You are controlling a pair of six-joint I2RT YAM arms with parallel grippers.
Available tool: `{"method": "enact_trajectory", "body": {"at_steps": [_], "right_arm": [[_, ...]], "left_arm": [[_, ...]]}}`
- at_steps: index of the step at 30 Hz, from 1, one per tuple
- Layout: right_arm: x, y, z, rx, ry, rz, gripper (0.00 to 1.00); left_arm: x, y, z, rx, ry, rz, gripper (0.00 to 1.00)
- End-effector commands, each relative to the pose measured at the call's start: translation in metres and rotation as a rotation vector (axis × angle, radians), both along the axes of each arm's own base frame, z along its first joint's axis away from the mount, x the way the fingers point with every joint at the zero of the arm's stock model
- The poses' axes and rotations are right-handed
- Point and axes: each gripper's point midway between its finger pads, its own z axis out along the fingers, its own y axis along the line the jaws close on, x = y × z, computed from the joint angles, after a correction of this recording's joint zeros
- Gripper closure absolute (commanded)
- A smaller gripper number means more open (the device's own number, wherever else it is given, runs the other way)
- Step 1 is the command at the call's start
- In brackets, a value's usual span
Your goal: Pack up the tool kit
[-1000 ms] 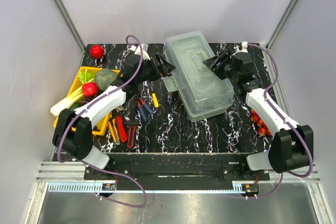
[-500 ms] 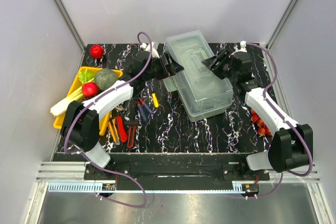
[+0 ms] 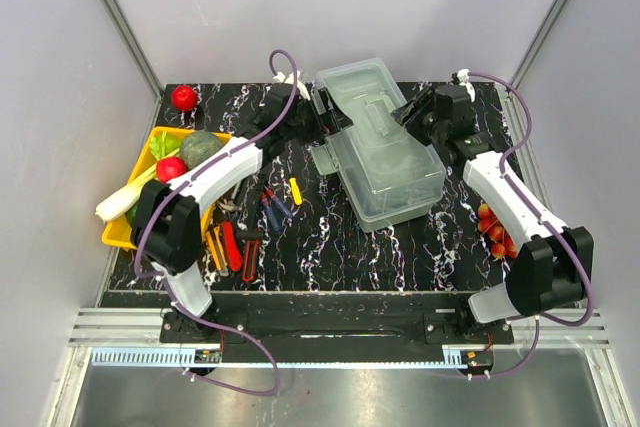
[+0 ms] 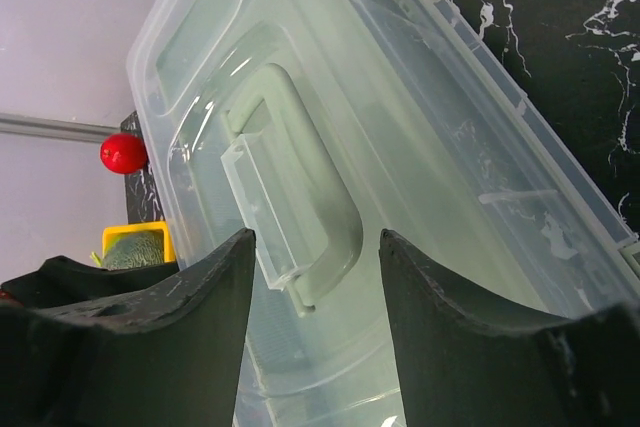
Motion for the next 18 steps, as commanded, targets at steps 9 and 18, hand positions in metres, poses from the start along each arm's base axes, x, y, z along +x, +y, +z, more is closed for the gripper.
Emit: {"method": "enact_trajectory", "body": {"at_steps": [9,18], "right_arm": [[0.008,-0.001,-0.034,-0.083,0.15,0.014,0.41],[0.007,0.017,-0.029,-0.044,0.125,0.125,0.44]], "left_arm": [[0.008,-0.001,-0.007,0.037,0.045,0.028,0.07],[0.005,-0.006,-0.012,0.035,0.059,-0.005,0.13]]}}
